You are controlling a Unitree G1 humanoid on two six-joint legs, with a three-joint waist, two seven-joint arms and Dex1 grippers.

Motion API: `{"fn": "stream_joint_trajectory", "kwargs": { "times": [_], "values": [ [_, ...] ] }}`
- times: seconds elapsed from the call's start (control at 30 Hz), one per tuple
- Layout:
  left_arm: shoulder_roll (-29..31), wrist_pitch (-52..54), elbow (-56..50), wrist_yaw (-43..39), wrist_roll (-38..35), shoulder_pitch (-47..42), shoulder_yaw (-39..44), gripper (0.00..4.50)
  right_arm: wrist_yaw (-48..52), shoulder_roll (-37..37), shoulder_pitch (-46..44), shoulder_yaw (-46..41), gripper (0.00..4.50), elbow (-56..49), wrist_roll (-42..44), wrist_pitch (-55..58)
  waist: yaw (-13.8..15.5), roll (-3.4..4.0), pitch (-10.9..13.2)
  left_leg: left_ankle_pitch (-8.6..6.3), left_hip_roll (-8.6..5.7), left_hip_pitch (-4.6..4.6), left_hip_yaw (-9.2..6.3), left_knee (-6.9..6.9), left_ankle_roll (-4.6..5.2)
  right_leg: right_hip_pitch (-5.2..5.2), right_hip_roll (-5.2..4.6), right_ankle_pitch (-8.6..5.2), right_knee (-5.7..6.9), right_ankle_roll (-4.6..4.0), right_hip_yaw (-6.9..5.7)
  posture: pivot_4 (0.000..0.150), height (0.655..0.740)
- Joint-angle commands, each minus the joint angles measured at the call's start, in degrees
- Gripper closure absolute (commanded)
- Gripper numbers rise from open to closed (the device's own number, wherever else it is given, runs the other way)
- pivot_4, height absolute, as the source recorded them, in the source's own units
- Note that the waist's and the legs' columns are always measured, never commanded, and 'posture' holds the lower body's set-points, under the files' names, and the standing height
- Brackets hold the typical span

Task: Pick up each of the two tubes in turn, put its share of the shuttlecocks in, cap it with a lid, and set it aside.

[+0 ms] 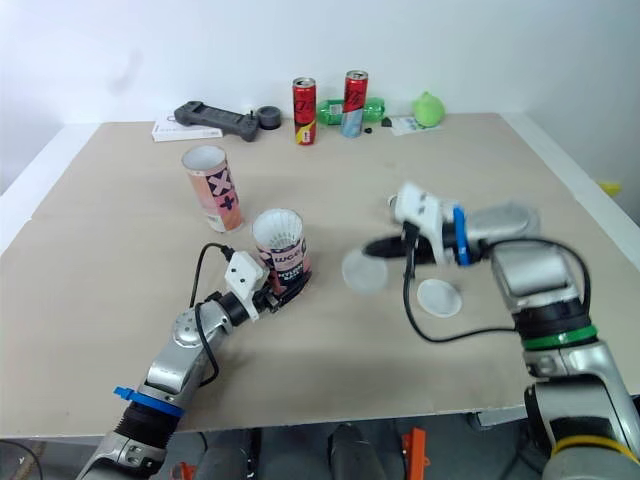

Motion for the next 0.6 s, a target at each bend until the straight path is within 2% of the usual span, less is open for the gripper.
{"fn": "stream_joint_trajectory", "kwargs": {
  "times": [0.03,0.23,0.6],
  "values": [
    [1.2,2.2,2.1,0.7,3.0,0.0,-1.3,1.47,1.3,2.6,-10.7,-1.5,4.43,0.5,1.8,-2.4,0.1,0.01,0.0,0.00,0.00,0.01,-0.02,-0.02,0.01,-0.01,0.01,0.01,0.00,-0.02,-0.02,0.150,0.7400],
    [1.9,3.7,1.5,1.4,4.1,-1.4,-1.9,1.47,4.7,8.2,-18.6,4.0,4.43,5.7,-1.3,-7.4,0.3,-0.27,-0.2,-0.05,0.01,-0.11,-0.03,-0.05,-0.08,0.01,-0.08,-0.12,-0.10,-0.07,-0.12,0.150,0.7400],
    [2.2,4.9,0.0,3.0,4.5,-0.2,-2.0,1.47,8.8,12.5,-20.9,9.7,4.43,14.0,-7.9,-16.8,0.2,-0.21,-0.2,-0.03,0.03,-0.13,0.10,-0.11,-0.04,-0.17,-0.08,-0.05,-0.04,-0.10,-0.08,0.150,0.7400]
  ]
}}
